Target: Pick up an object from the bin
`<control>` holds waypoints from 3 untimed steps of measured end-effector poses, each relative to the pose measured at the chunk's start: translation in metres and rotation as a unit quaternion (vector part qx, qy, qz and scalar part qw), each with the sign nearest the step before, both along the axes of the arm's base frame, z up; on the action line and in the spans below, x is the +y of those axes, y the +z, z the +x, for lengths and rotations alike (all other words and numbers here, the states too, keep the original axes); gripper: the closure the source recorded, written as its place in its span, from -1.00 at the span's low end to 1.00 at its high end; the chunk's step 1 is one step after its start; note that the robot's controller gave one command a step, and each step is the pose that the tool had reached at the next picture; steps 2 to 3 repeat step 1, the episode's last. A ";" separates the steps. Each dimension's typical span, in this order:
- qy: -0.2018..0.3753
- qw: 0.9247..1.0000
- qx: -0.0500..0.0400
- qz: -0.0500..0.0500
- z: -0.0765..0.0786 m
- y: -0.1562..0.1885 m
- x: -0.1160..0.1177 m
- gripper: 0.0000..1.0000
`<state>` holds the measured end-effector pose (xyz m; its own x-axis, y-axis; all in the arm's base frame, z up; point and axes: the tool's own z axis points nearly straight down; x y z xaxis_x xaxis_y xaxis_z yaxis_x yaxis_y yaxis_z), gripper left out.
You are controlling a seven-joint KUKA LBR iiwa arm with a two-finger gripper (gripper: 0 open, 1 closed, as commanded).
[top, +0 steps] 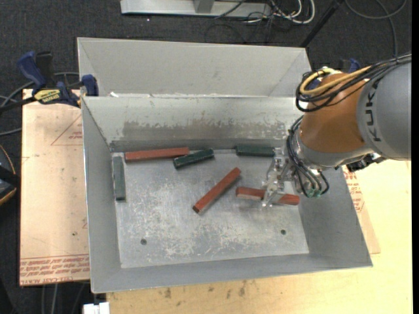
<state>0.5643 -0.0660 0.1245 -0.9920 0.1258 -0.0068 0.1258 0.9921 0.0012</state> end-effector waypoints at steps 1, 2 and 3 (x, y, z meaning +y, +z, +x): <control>0.000 1.000 0.001 0.000 0.000 0.005 0.000 1.00; 0.000 1.000 0.001 0.000 0.000 0.005 0.000 1.00; 0.000 1.000 0.001 0.000 0.000 0.005 0.000 1.00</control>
Offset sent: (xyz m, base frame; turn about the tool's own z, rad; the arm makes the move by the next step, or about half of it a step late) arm -0.0002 0.0001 0.0242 0.0000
